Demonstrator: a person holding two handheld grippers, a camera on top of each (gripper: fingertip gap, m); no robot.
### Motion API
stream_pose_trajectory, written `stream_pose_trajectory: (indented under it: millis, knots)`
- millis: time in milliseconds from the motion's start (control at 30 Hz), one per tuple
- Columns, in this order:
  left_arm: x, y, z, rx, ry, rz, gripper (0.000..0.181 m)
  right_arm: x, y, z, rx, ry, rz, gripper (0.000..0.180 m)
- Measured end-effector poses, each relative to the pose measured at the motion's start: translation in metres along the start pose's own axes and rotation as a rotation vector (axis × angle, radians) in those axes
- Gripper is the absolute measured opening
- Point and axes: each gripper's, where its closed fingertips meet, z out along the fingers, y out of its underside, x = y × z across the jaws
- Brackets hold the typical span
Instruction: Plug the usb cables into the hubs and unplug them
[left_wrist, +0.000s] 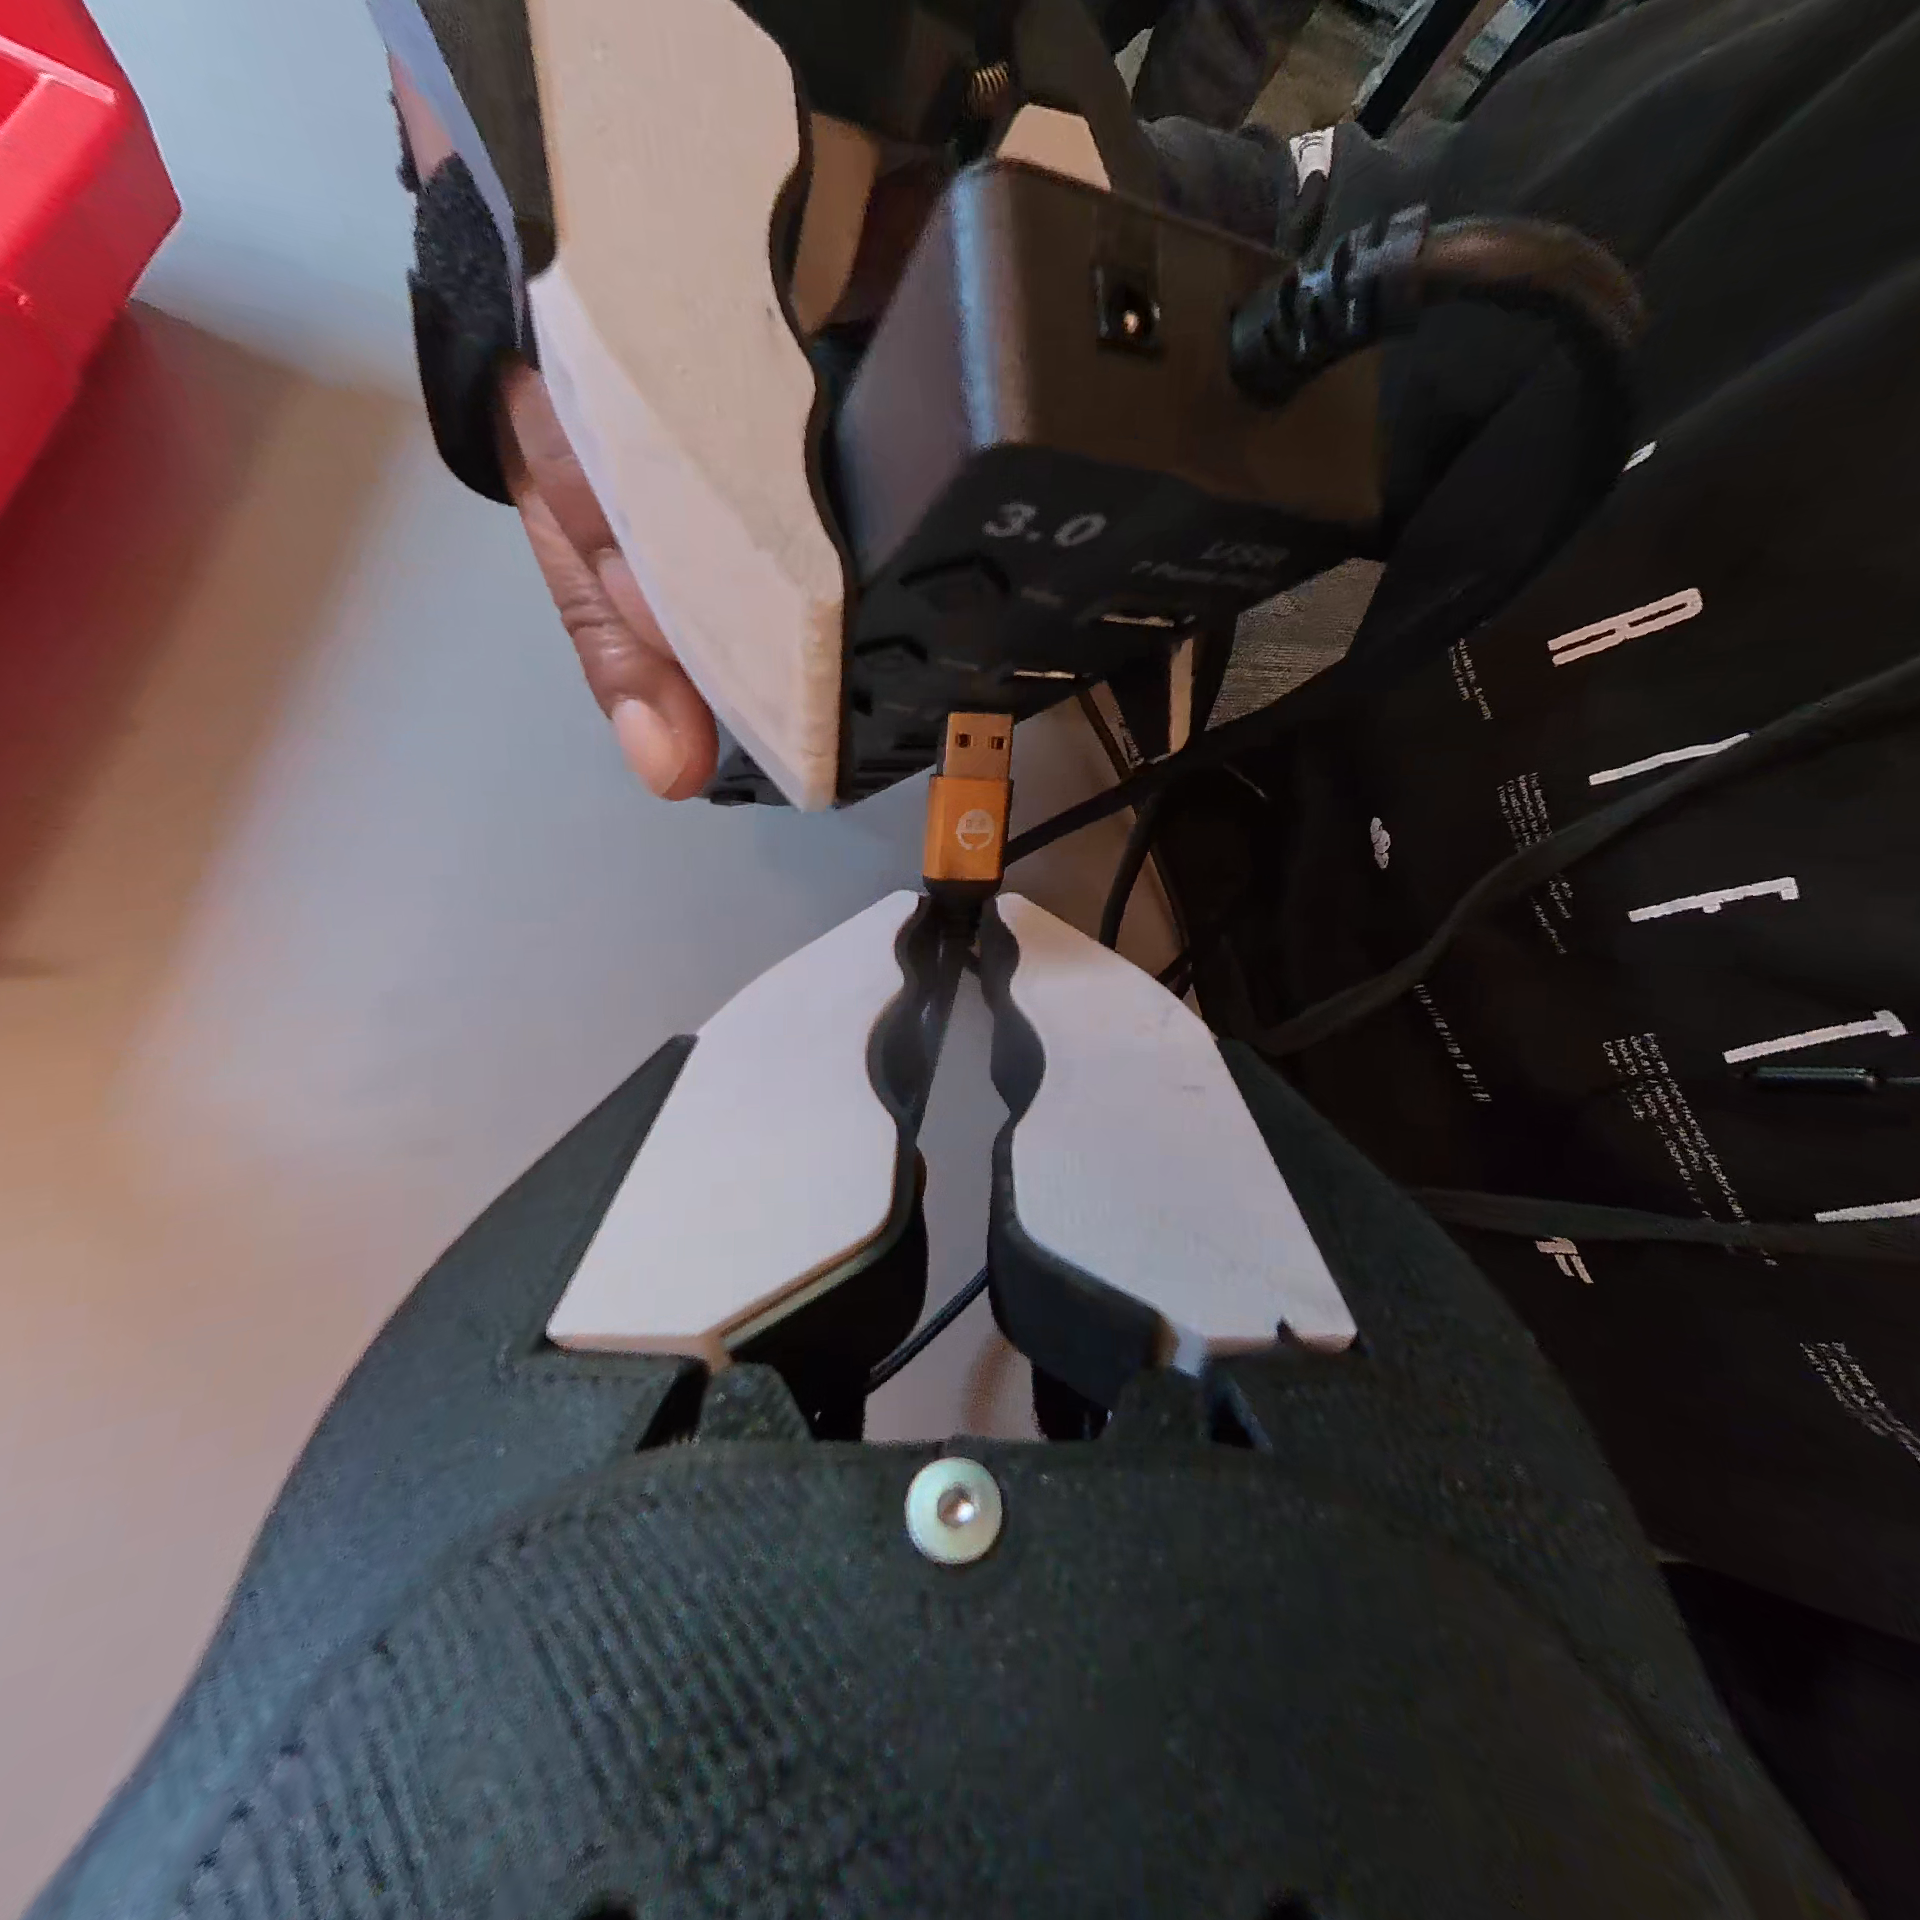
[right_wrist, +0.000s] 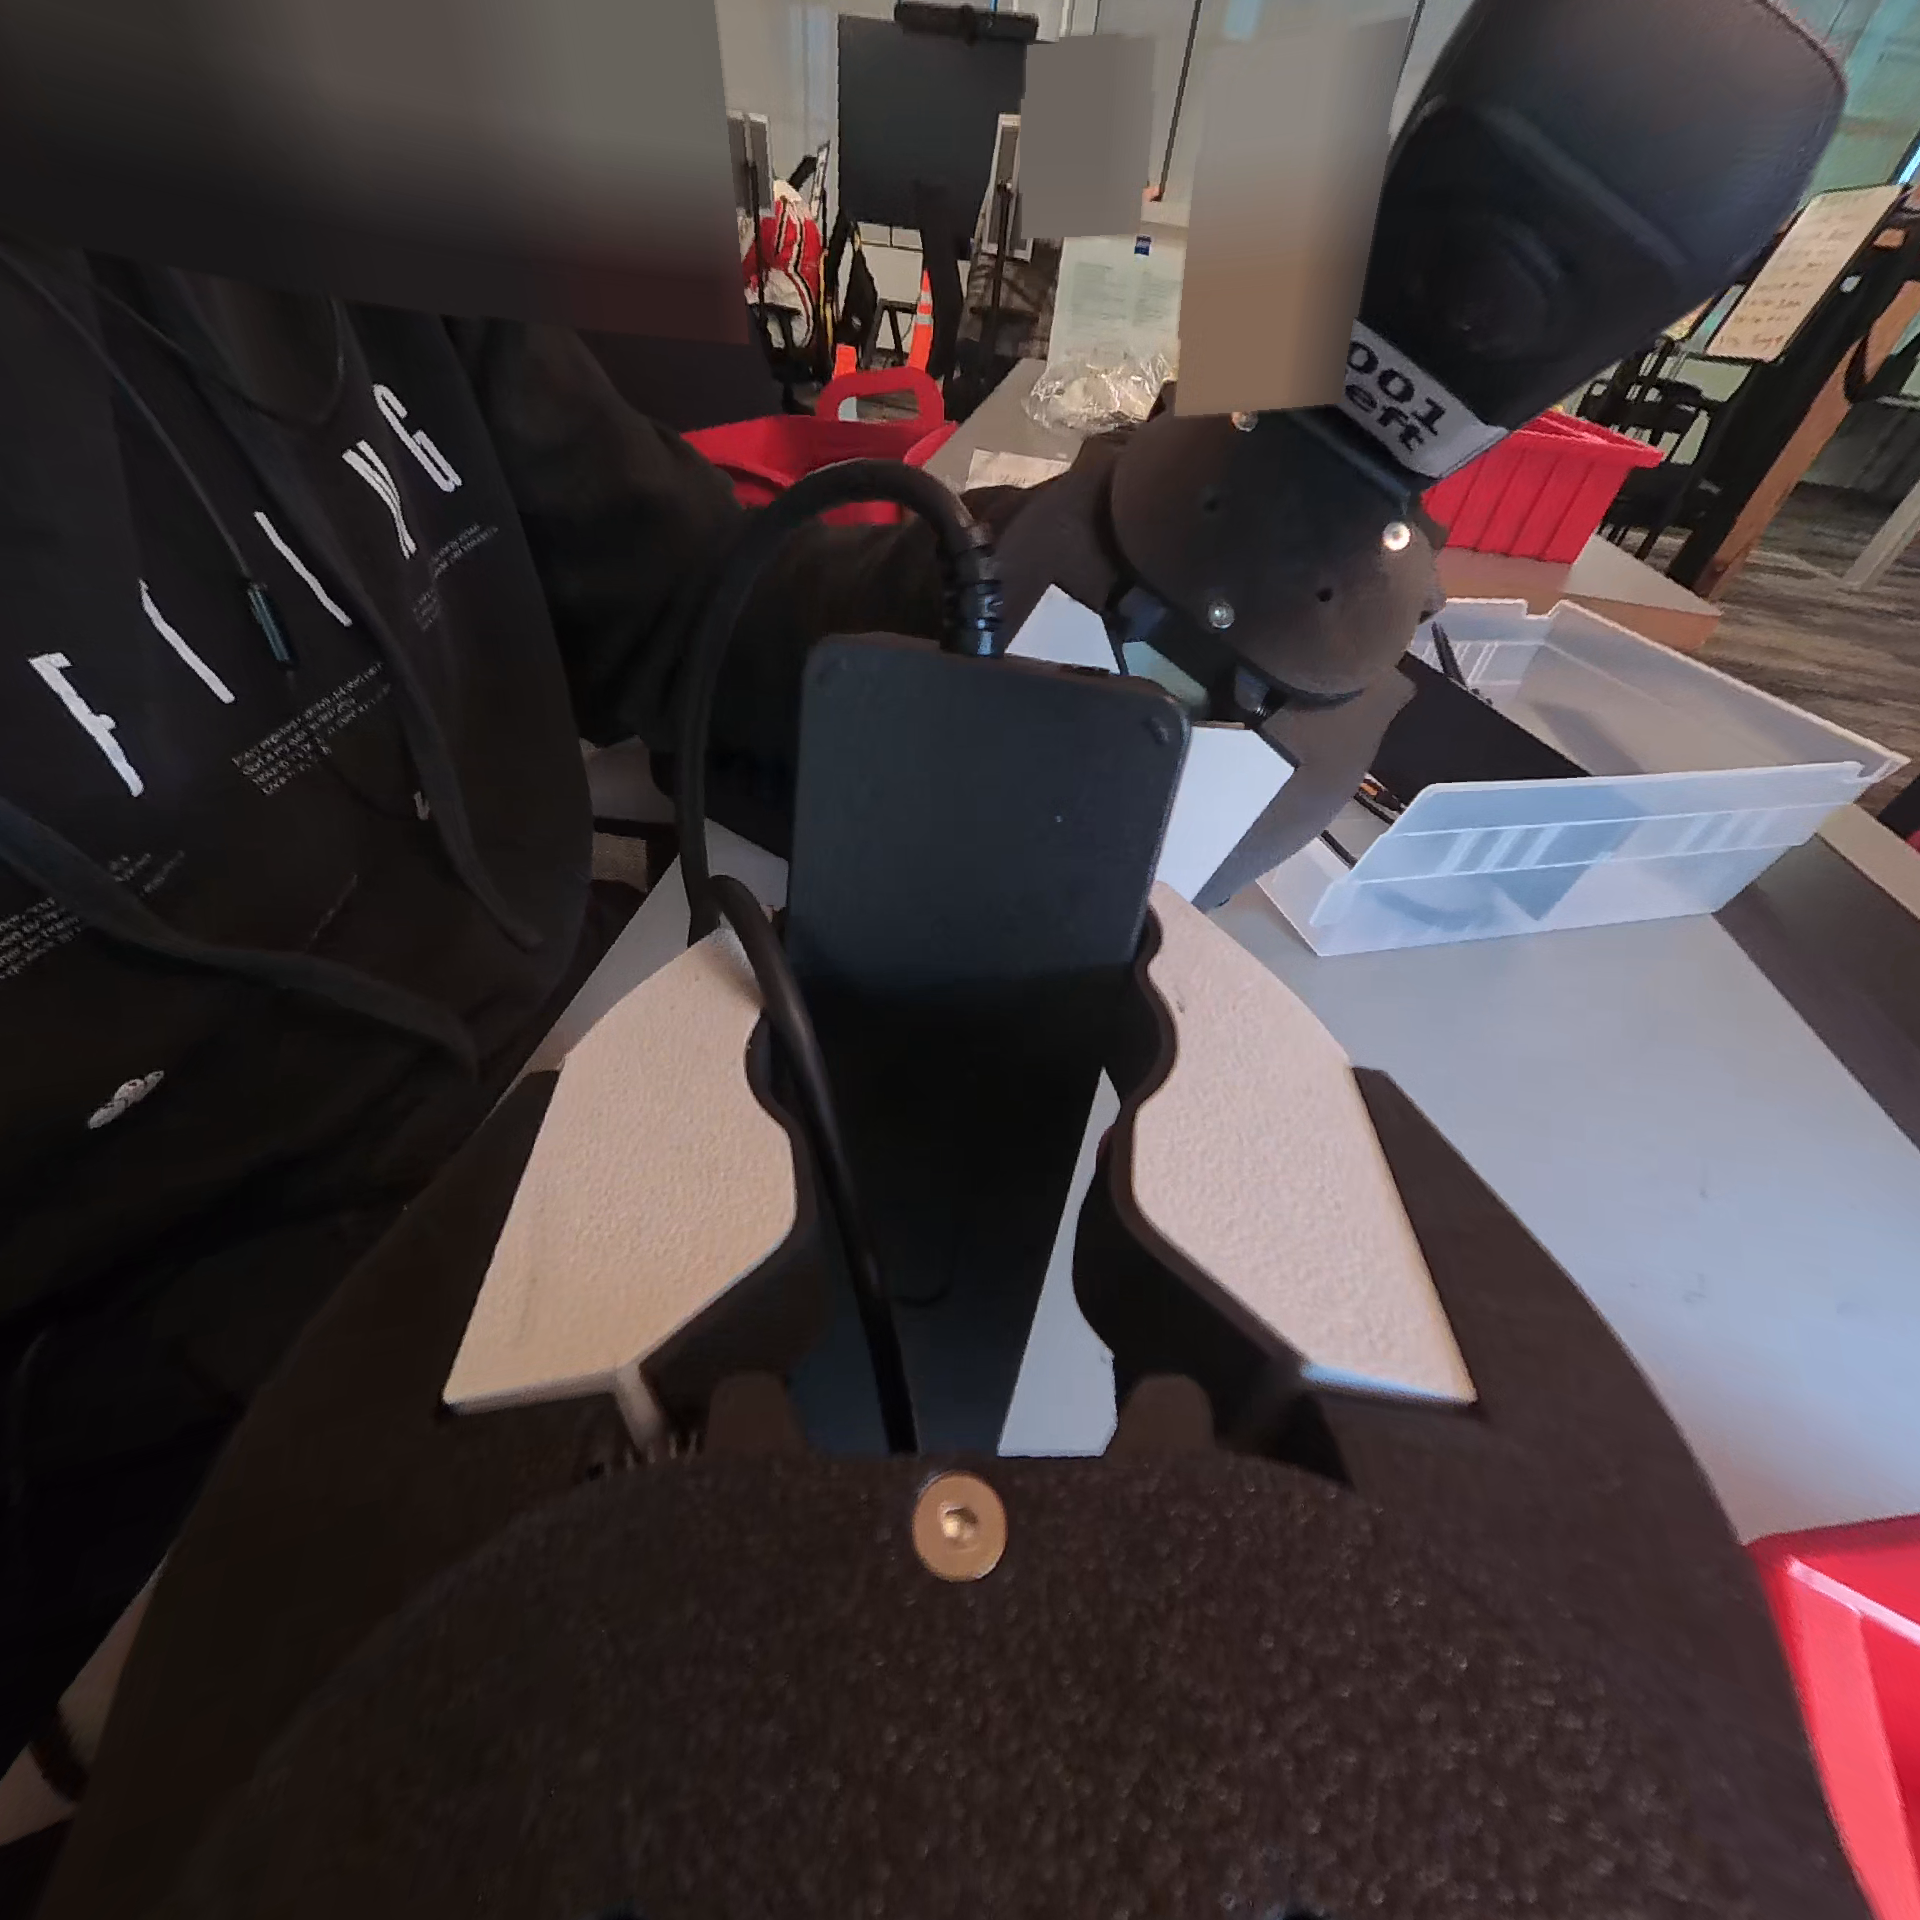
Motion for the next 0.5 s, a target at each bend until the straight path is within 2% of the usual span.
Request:
stream_pose_trajectory:
  millis: [200,500]
  knots:
    - [0.002,-0.01,-0.006,0.109,0.055,-0.019,0.007,0.003,-0.008,-0.006,0.033,0.029,-0.016,0.059]
    - [0.003,-0.018,-0.006,0.171,0.057,-0.001,0.007,0.003,-0.005,-0.005,0.011,0.047,-0.04,0.059]
